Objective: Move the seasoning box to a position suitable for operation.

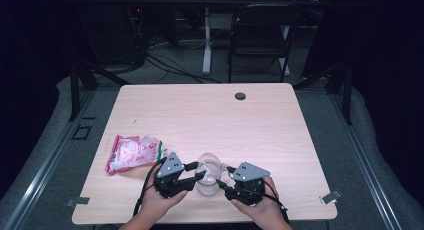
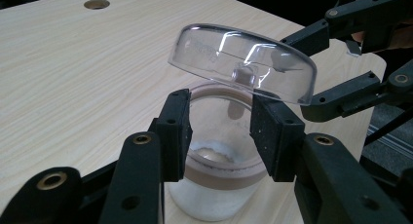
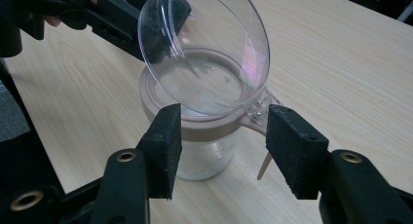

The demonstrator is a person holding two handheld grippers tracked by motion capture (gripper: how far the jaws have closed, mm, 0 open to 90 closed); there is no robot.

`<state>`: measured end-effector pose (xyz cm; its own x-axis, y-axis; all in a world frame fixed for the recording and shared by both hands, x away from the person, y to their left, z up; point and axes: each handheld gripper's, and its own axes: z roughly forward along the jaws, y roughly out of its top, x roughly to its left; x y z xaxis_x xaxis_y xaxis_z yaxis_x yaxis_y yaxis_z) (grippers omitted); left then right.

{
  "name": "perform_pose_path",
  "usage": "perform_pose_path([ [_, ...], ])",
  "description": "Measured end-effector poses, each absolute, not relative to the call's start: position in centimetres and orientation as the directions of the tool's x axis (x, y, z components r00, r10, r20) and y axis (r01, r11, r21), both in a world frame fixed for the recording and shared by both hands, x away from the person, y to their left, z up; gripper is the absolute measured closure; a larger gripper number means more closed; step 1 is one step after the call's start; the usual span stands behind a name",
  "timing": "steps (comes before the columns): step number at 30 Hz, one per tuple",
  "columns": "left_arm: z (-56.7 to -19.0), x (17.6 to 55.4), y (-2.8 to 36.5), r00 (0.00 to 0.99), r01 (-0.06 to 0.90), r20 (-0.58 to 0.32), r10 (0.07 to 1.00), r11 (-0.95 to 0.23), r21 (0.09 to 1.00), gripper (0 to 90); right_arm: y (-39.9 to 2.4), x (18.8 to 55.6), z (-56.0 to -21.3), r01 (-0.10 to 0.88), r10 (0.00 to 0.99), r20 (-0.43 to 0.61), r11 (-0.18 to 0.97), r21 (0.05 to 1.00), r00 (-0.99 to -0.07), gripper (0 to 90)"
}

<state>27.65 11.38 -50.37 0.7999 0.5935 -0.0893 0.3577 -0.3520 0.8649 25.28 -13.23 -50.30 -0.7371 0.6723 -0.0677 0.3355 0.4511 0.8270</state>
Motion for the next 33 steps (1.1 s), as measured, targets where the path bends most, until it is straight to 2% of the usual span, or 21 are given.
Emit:
perform_pose_path([
  [5, -50.5, 27.7, 11.4, 0.798, 0.353, -0.084, 0.597, -0.349, 0.868, 57.3, -12.9, 25.3, -50.4, 0.319, 0.675, -0.095, 0.462, 0.828, -0.731, 42.9],
  [21, -51.3, 28.2, 11.5, 0.781, 0.369, -0.076, 0.62, -0.36, 0.857, 52.9, -12.4, 25.1, -50.5, 0.289, 0.67, -0.122, 0.468, 0.835, -0.732, 47.1],
  [33, -51.9, 28.5, 11.3, 0.775, 0.395, -0.082, 0.626, -0.379, 0.837, 54.7, -12.5, 25.2, -50.4, 0.283, 0.664, -0.121, 0.467, 0.838, -0.738, 49.0],
])
